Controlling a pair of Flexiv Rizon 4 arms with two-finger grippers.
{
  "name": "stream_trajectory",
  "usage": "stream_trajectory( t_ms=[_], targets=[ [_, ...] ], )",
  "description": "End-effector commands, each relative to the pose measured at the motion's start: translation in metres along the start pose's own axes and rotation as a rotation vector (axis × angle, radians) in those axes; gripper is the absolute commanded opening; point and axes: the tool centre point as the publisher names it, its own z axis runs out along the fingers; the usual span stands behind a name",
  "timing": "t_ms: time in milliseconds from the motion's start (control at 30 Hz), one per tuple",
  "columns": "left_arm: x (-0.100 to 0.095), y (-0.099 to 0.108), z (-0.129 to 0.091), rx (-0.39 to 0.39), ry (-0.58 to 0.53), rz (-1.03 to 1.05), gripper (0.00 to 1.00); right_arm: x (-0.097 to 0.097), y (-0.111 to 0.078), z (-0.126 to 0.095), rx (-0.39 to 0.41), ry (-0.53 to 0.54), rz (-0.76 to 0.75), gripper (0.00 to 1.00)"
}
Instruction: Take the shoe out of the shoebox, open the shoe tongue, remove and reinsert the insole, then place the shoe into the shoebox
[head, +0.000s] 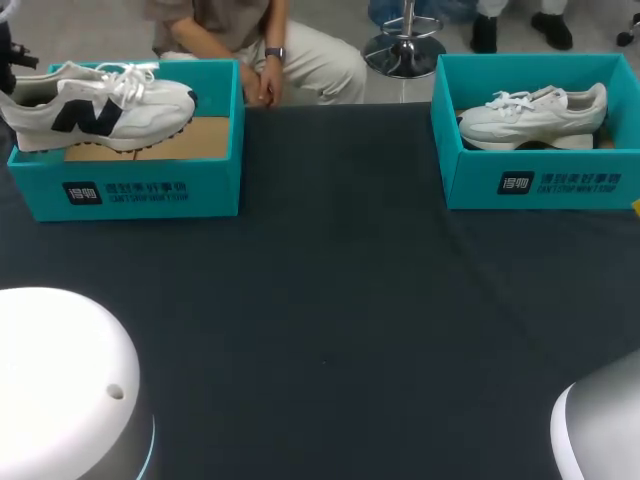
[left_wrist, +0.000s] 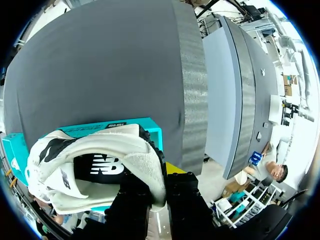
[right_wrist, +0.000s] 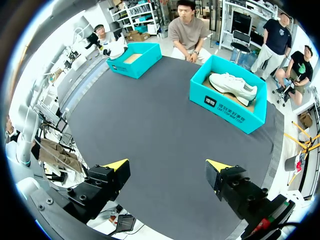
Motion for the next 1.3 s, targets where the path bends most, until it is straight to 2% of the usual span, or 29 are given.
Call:
stream_trajectory(
  t_ms=[33,333,800,1000,1300],
  targets=[
    [0.001,0.002,-0.001,0.003,-0.001,-0.001,0.00,-0.001,0.003,-0.001,0.008,0.003,0.001,1.00],
    [-0.003,0.009,0.000,0.006,-0.035,0.002,0.00,-0.001,0.003,-0.001,0.008,0.003,0.001,1.00],
    [-0.002,0.056,0.024,0.015,-0.052,0.012,0.00,-0.001,0.003,-0.001,0.008,0.003,0.001,1.00],
    [-0.005,0.058,0.038,0.021,-0.037,0.039,0.00,-0.001,0.003,-0.001,0.008,0.003,0.001,1.00],
    [-0.006,0.057,0.041,0.019,-0.044,0.055,0.00,-0.001,0.003,-0.001,0.008,0.003,0.001,1.00]
  ],
)
